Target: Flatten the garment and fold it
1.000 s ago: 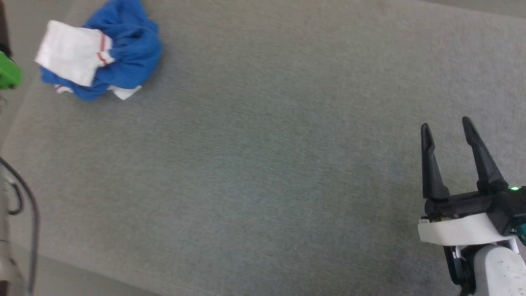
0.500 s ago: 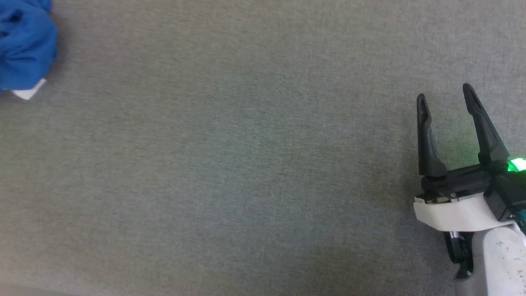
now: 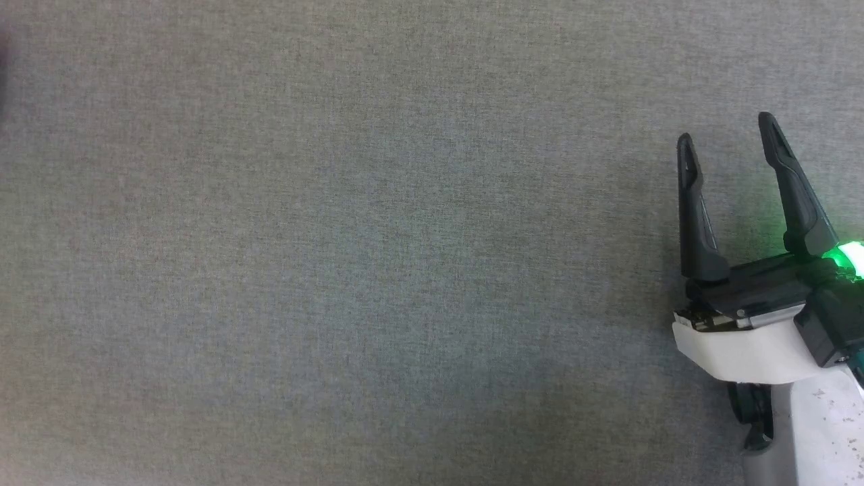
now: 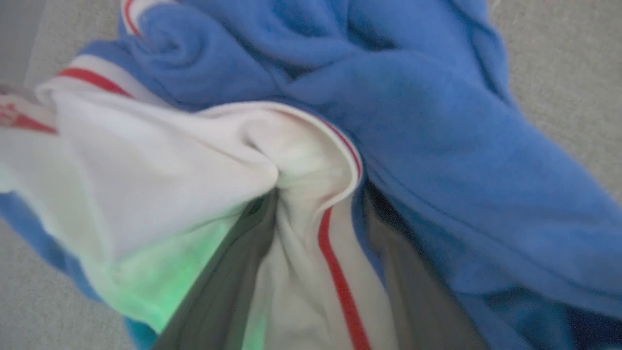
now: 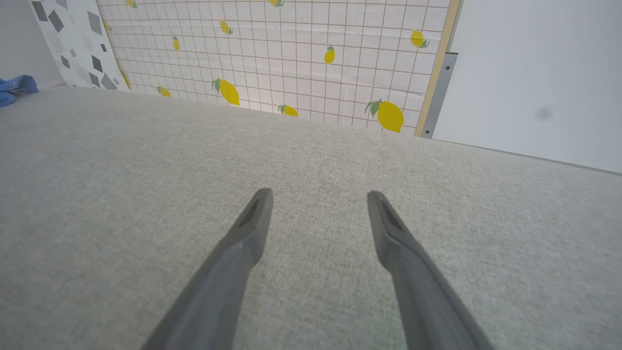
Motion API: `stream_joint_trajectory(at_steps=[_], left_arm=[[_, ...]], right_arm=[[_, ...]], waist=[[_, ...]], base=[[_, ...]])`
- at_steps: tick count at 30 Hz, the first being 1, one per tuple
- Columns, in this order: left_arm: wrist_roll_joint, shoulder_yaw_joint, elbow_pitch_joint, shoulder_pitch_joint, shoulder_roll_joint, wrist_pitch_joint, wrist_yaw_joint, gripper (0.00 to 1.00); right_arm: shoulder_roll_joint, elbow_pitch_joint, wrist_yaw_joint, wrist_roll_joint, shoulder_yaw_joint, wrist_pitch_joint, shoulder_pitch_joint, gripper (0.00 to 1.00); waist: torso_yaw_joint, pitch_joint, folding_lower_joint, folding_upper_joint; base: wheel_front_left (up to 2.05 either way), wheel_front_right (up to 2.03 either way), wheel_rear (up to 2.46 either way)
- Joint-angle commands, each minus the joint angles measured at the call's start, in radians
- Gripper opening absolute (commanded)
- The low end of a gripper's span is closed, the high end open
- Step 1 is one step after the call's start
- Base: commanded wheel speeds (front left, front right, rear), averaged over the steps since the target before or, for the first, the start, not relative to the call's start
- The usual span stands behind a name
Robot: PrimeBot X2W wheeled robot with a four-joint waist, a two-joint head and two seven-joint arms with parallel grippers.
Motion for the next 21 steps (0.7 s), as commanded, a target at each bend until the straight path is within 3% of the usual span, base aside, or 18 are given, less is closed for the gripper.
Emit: stream_joint_trajectory(at_steps=[1,12,21], left_arm=[[0.009,-0.041,0.032,0.040,-0.039,0.002,-0.001,0.00],[-0.001,-0.106,-0.054,0.027,0.044,-0.110,-0.001,0.00],[-0.014,-0.296,-0.309,-0.027,0.095,-0.150,-0.001,0.00]], right_arm=[[-0.007,0.019,-0.002,-0.009,-0.009,0.000,-0.006,1.00],[-0.003,0.054,-0.002,0.011,-0.017,0.000,0.034,1.00],[0.000,0.081,-0.002,0.053,-0.024,0.000,0.096,1.00]], waist=[[0.002,-0.018,0.0001,-0.0001],[0.009,-0.200,0.0001,-0.0001],[0.001,-0.390,0.0001,-0.0001]], base=[[0.00,0.00,0.00],[0.00,0.00,0.00],[0.00,0.00,0.00]])
